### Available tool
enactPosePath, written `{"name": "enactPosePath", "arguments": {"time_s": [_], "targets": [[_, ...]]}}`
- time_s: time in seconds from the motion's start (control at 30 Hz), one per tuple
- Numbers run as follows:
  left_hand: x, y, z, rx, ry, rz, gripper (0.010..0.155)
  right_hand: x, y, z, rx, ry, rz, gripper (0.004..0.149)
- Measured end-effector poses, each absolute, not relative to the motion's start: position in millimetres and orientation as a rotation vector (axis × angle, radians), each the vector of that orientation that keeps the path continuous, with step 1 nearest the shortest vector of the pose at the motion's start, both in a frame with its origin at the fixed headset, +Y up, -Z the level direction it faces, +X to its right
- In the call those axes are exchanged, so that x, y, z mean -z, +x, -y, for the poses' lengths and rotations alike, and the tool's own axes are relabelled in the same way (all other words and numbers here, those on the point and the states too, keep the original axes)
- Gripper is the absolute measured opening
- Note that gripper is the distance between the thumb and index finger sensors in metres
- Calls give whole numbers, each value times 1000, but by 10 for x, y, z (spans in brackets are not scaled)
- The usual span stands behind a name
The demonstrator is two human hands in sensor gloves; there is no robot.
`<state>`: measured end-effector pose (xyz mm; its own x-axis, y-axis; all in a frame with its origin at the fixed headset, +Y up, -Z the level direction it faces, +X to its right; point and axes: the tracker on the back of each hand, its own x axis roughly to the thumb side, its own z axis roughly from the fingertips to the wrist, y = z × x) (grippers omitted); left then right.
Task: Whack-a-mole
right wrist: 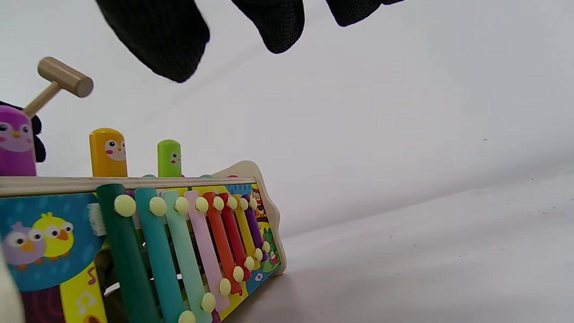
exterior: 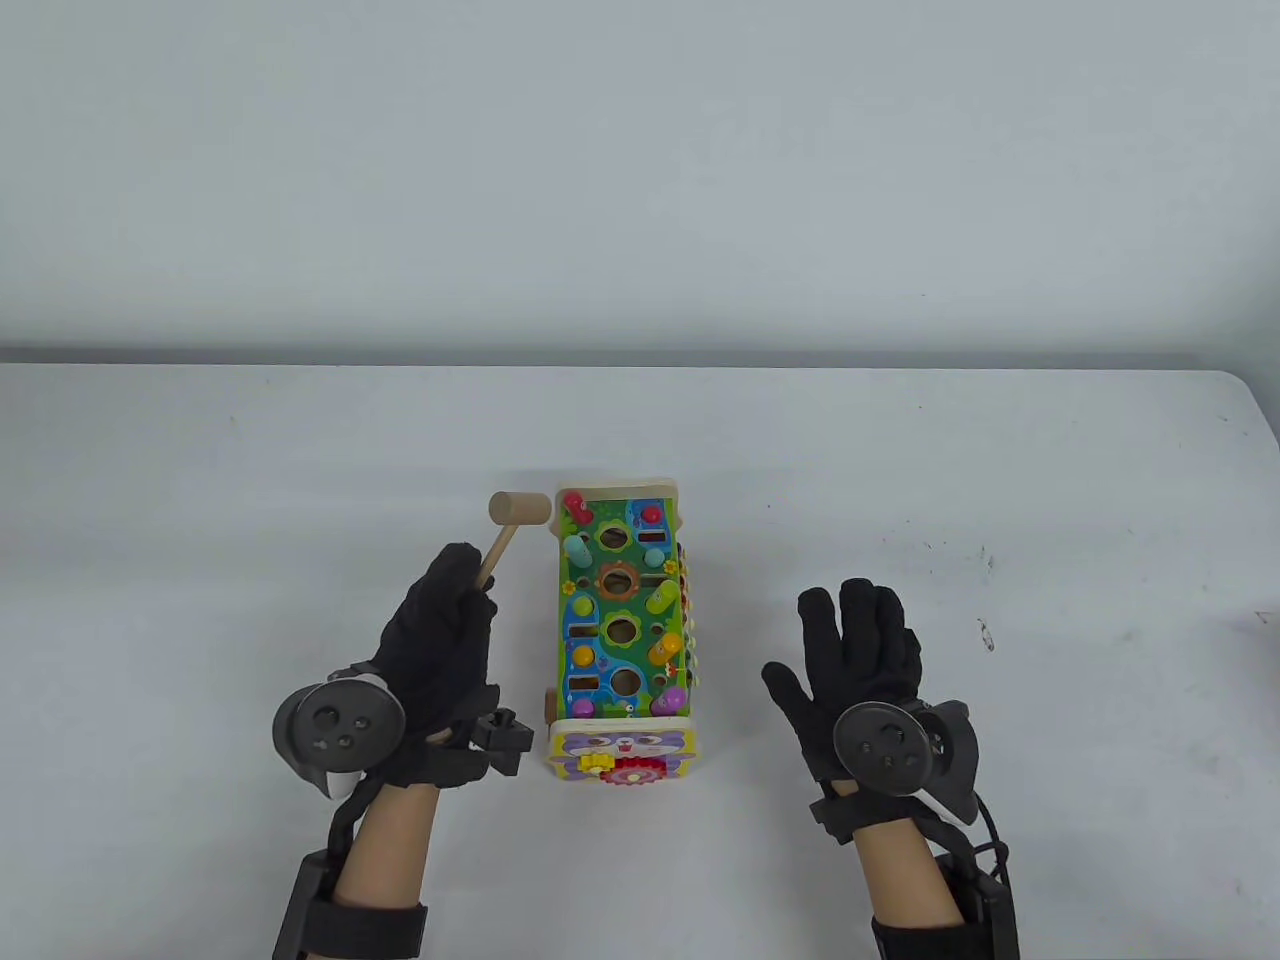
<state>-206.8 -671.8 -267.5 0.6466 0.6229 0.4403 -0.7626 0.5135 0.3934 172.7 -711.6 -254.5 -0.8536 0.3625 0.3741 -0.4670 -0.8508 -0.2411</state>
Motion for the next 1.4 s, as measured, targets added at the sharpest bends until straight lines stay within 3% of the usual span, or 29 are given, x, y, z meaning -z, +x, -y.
{"name": "enactPosePath", "arguments": {"time_s": [0.17,0.3,0.4,0.53,0.67,1.0,1.23,1.4], "targets": [[2866,-1916,6843,-591,452,238,52,2561,1725,7141,-2640,438,427,71],[2970,-1821,6873,-422,197,234,50,2577,1720,7161,-2652,435,401,70],[2927,-1873,6787,-455,336,240,51,2570,1715,7153,-2642,439,409,70],[2815,-2062,6641,-843,572,219,51,2554,1710,7132,-2636,444,431,71],[2796,-2180,6559,-1052,646,220,51,2554,1701,7127,-2625,444,439,71],[3105,-2014,6699,-874,482,143,52,2545,1685,7119,-2617,460,457,70],[3364,-1806,6854,-576,127,112,51,2549,1674,7136,-2633,460,430,70],[3307,-1854,6768,-661,239,119,51,2546,1673,7132,-2627,463,434,70]]}}
